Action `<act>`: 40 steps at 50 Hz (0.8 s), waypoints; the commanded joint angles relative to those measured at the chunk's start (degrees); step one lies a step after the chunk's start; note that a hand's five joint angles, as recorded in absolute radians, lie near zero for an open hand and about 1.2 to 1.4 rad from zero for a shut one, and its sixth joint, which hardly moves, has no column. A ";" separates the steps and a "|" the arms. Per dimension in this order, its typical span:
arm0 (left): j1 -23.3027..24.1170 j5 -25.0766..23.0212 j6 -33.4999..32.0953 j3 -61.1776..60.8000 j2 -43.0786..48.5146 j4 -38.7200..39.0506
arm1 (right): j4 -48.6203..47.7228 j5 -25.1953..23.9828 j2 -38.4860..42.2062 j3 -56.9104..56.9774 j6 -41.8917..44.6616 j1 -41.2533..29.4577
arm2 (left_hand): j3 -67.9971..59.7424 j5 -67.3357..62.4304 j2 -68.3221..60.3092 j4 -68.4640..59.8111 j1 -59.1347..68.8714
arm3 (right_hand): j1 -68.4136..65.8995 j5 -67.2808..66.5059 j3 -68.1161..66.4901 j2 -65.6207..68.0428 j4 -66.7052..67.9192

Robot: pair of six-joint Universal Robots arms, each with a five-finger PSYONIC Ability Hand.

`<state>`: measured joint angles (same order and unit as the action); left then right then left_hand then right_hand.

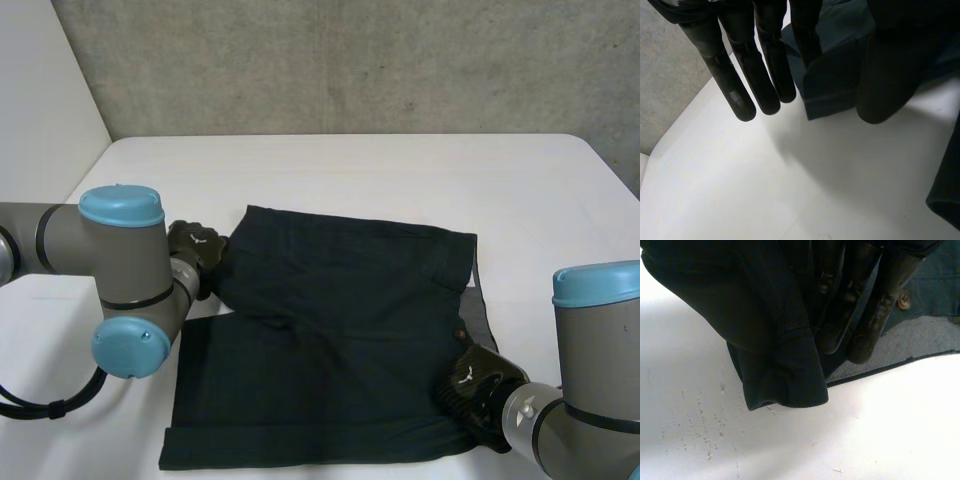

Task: Fold the shorts.

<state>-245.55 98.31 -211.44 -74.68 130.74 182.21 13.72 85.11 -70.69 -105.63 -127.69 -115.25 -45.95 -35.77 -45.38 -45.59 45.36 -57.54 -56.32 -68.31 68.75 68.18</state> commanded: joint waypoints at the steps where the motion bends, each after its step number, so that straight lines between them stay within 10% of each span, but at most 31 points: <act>1: -0.02 0.13 0.15 0.07 -1.97 -0.19 | -0.19 -0.12 -0.24 0.43 -2.03 0.20 | 13.15 12.97 12.58 12.79 -12.55 | -22.46 -13.68 -11.69 11.25 11.82; 20: 3.14 -2.06 15.44 -32.51 -41.42 -6.68 | -1.24 0.05 -0.24 2.27 -9.77 0.37 | 15.38 15.20 14.81 15.02 -14.78 | -22.46 -13.68 -11.69 11.25 11.82; 40: 5.78 -2.95 15.97 -47.66 -40.15 -6.88 | -2.74 0.41 -0.24 2.80 -12.85 1.16 | 20.43 20.25 19.86 20.07 -19.84 | -22.46 -13.68 -11.69 11.25 11.82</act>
<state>-239.80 95.21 -195.45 -121.49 85.99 173.24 11.01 85.53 -70.78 -102.85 -140.56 -114.06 -27.94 -16.57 -27.60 -27.02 28.07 -57.53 -56.32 -68.31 68.75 68.18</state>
